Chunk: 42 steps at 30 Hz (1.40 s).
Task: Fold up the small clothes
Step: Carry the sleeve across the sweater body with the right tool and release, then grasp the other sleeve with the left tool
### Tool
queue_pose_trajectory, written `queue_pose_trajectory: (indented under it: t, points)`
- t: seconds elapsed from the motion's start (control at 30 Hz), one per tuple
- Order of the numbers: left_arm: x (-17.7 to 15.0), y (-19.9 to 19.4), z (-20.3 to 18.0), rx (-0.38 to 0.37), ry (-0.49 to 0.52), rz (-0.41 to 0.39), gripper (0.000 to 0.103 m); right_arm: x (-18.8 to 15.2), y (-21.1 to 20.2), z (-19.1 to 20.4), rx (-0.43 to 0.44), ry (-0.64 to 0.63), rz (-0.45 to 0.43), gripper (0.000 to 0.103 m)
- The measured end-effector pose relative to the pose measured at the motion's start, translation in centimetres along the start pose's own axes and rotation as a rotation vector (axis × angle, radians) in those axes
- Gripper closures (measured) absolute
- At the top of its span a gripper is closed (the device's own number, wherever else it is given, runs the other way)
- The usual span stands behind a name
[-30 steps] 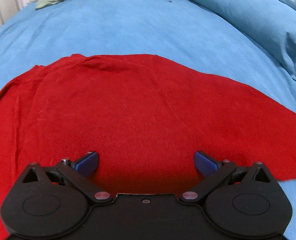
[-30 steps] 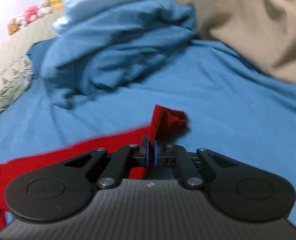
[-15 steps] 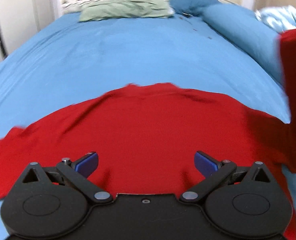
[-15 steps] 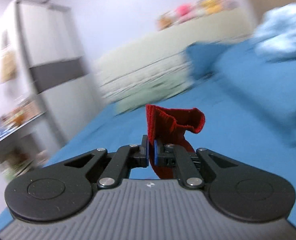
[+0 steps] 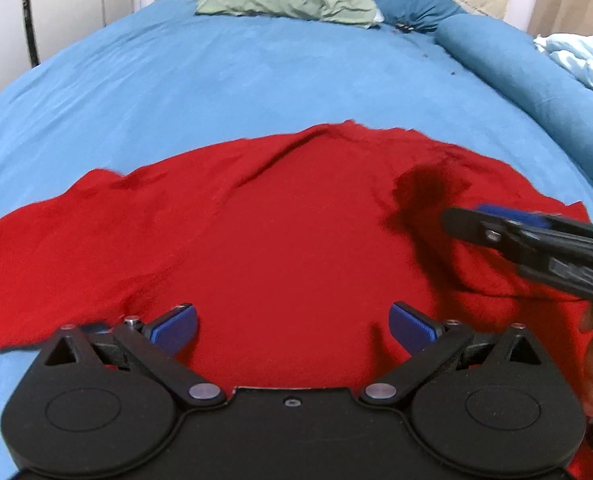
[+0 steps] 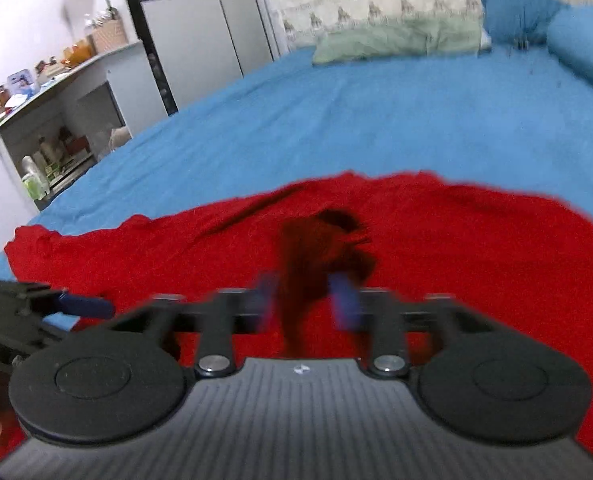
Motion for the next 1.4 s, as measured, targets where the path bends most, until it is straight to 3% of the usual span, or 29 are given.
queue_pose_trajectory:
  t: [0.07, 0.2, 0.4, 0.5, 0.57, 0.6, 0.67, 0.73, 0.93, 1.13, 1.27, 1.4]
  points:
    - [0.4, 0.1, -1.0, -0.034, 0.019, -0.027, 0.0, 0.1, -2.6, -1.7, -0.035, -0.036, -0.064, 0.007]
    - [0.9, 1.7, -3.1, -0.097, 0.04, -0.037, 0.0, -0.5, -6.6, -5.8, -0.097, -0.021, -0.078, 0.007]
    - [0.8, 3.6, -3.8, -0.096, -0.084, -0.053, 0.012, -3.4, -12.3, -11.6, -0.178, 0.057, -0.06, 0.007]
    - [1.2, 3.9, -3.8, -0.09, -0.117, -0.08, 0.035, -5.1, -13.6, -13.4, -0.186, 0.112, -0.059, 0.007]
    - [1.5, 4.3, -3.6, -0.066, -0.13, -0.084, 0.058, -5.8, -14.1, -14.2, -0.194, 0.141, -0.057, 0.007]
    - [1.8, 4.5, -3.6, -0.053, -0.129, -0.084, 0.062, -6.1, -14.2, -14.5, -0.2, 0.153, -0.057, 0.007]
    - [2.0, 4.8, -3.7, -0.027, -0.108, -0.084, 0.088, -6.6, -14.2, -14.9, -0.209, 0.176, -0.054, 0.007]
    - [2.4, 4.8, -4.0, -0.015, -0.082, -0.089, 0.094, -7.0, -14.1, -15.2, -0.209, 0.202, -0.053, 0.007]
    - [4.4, 2.3, -4.4, 0.037, -0.016, -0.207, 0.097, -6.5, -13.5, -14.8, -0.236, 0.207, -0.056, 0.007]
    - [6.2, -2.9, -1.0, 0.199, 0.006, -0.371, 0.097, -5.8, -13.0, -14.6, -0.292, 0.17, -0.043, 0.007]
    - [4.3, -2.9, 3.1, 0.251, -0.048, -0.337, 0.097, -6.2, -11.8, -14.8, -0.338, 0.141, 0.028, 0.007]
    - [2.8, -1.6, 4.3, 0.258, -0.073, -0.308, 0.097, -7.3, -9.6, -15.0, -0.402, 0.079, 0.118, 0.007]
Point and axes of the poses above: each gripper's, at about its wrist camera, not at the fingertips, and y roughly the way its jaws point, z to its left, x to its top, the point moved 5 cm from there along y, roughly the way its jaws point, and after that the axes turned 5 degrees about -x, right-handed, at the moved point
